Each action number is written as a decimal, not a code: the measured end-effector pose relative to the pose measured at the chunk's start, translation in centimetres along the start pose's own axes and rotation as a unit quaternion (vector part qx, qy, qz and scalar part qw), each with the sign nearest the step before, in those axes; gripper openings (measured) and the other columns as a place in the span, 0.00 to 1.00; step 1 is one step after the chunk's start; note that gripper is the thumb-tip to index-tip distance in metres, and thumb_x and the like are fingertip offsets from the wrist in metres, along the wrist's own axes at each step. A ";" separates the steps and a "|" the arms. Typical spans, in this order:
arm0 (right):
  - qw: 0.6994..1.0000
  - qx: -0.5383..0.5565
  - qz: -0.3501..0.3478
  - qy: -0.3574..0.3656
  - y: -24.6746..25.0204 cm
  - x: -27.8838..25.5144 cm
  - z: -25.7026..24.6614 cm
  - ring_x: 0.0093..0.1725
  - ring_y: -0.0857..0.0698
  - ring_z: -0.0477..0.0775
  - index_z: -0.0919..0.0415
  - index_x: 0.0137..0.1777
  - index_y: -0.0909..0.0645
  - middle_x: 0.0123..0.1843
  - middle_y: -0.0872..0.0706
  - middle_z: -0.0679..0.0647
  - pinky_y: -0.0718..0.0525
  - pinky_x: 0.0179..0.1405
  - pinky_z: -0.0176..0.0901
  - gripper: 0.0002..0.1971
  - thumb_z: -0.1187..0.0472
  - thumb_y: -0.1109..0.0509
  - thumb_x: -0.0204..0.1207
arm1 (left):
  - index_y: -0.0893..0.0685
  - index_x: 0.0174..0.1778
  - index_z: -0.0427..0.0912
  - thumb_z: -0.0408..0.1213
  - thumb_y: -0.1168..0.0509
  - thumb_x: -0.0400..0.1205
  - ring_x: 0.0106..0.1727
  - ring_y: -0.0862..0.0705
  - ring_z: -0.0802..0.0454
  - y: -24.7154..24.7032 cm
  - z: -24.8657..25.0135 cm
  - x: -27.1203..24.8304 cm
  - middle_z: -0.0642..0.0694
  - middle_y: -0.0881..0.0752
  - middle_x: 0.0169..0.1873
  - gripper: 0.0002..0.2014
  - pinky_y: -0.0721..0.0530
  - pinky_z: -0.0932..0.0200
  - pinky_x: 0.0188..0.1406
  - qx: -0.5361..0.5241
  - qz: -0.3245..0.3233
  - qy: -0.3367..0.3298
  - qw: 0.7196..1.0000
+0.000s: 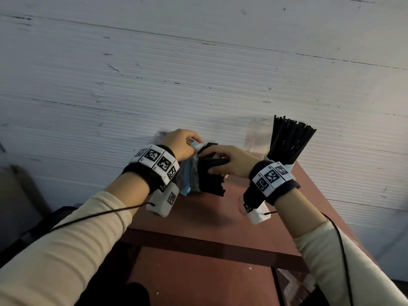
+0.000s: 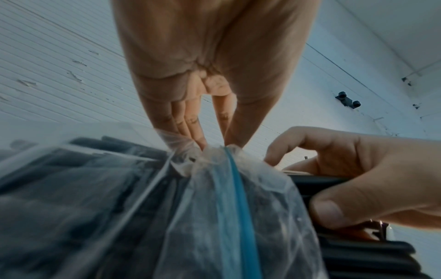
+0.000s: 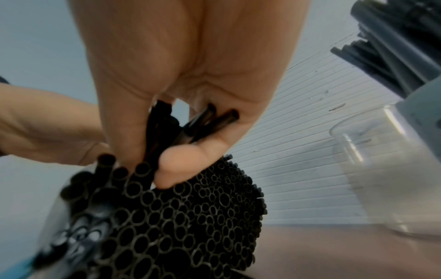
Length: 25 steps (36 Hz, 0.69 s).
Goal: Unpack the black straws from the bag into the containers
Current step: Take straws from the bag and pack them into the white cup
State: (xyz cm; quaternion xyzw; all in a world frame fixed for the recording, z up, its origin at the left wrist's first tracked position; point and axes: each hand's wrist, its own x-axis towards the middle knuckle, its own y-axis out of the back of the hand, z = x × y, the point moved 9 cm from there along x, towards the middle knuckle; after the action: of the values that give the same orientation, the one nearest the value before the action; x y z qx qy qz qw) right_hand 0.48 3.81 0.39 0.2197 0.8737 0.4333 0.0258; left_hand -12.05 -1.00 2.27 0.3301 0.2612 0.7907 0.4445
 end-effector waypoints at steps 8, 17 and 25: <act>0.999 0.022 0.036 0.012 1.2 -0.5 0.4 0.59 0.14 0.42 0.49 0.59 0.13 0.58 0.11 0.47 0.20 0.66 0.38 0.15 0.67 0.27 0.76 | 0.12 0.53 0.53 0.35 0.29 0.79 0.48 0.20 0.57 0.1 0.3 -0.1 0.53 0.18 0.43 0.10 0.26 0.62 0.46 -0.003 0.003 -0.008 1.000; 0.999 0.045 0.017 -0.003 1.7 -1.3 0.6 0.61 0.15 0.42 0.54 0.63 0.14 0.60 0.11 0.48 0.22 0.66 0.32 0.16 0.66 0.27 0.76 | 0.14 0.56 0.54 0.30 0.32 0.79 0.50 0.21 0.57 0.0 -0.1 0.0 0.52 0.19 0.46 0.14 0.26 0.63 0.45 0.005 -0.012 0.000 1.000; 0.999 0.021 -0.020 -0.023 0.4 -2.5 1.0 0.64 0.19 0.42 0.43 0.69 0.22 0.65 0.17 0.43 0.23 0.67 0.40 0.31 0.62 0.18 0.67 | 0.15 0.49 0.57 0.29 0.31 0.78 0.36 0.20 0.50 -1.2 -0.5 0.1 0.39 0.15 0.46 0.15 0.31 0.66 0.29 0.000 -0.021 0.003 1.000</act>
State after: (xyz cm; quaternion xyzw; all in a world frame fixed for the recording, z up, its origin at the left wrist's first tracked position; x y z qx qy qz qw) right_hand 3.13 3.77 -0.31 0.2132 0.8858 0.4090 0.0501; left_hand -11.83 -0.43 1.06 0.3224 0.2697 0.7822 0.4599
